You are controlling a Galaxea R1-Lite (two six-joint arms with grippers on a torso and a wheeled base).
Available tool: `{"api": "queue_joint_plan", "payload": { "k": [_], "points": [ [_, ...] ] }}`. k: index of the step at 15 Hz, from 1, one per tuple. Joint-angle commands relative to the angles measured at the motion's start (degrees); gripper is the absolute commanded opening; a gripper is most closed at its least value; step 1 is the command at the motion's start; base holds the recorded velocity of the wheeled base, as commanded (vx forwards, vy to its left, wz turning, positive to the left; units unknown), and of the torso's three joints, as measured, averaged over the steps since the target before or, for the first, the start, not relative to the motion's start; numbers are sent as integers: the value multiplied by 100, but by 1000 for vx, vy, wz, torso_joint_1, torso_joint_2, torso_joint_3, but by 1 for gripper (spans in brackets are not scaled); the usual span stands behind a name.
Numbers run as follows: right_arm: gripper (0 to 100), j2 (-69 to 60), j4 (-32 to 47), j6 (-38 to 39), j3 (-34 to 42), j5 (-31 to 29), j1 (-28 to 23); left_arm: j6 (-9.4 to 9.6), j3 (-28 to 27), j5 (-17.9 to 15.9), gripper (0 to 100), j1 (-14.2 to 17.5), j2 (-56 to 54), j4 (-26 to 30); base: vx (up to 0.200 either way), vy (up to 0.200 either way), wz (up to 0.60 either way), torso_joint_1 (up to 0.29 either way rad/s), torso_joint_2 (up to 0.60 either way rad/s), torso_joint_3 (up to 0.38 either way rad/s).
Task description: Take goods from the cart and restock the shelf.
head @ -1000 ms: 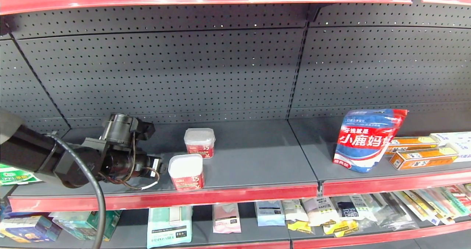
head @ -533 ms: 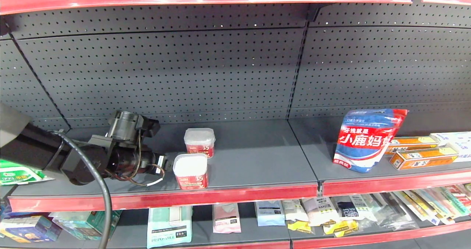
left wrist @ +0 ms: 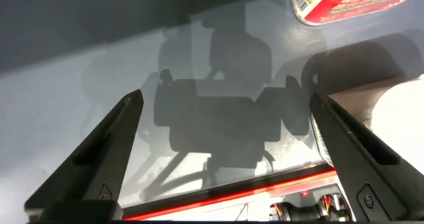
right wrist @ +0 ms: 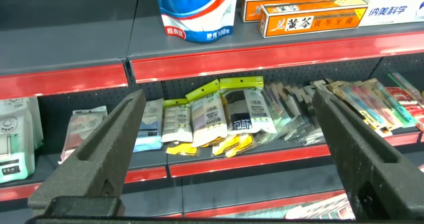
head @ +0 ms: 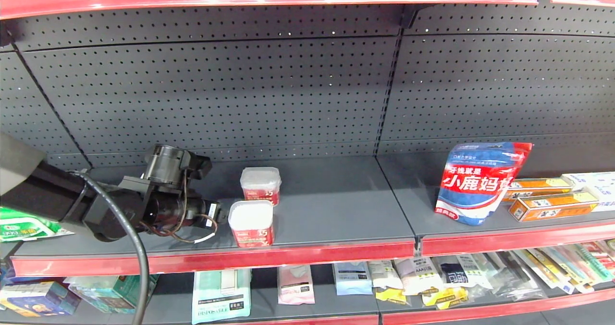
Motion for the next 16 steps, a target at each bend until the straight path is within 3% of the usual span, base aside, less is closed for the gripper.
{"api": "queue_joint_plan", "payload": {
  "k": [1, 14, 15, 16],
  "points": [
    [100, 2, 0, -2, 1, 1, 1, -1, -23, 4, 100, -5, -1, -4, 0, 0, 0, 0, 0, 0],
    [100, 11, 0, -2, 1, 1, 1, 8, -32, 4, 100, -23, -1, -21, 0, 0, 0, 0, 0, 0],
    [100, 11, 0, -2, 1, 1, 1, 87, 21, 12, 100, 92, -115, -65, 0, 0, 0, 0, 0, 0],
    [100, 11, 0, -2, 1, 1, 1, 315, 108, -5, 100, 311, -405, -65, 0, 0, 0, 0, 0, 0]
  ]
}}
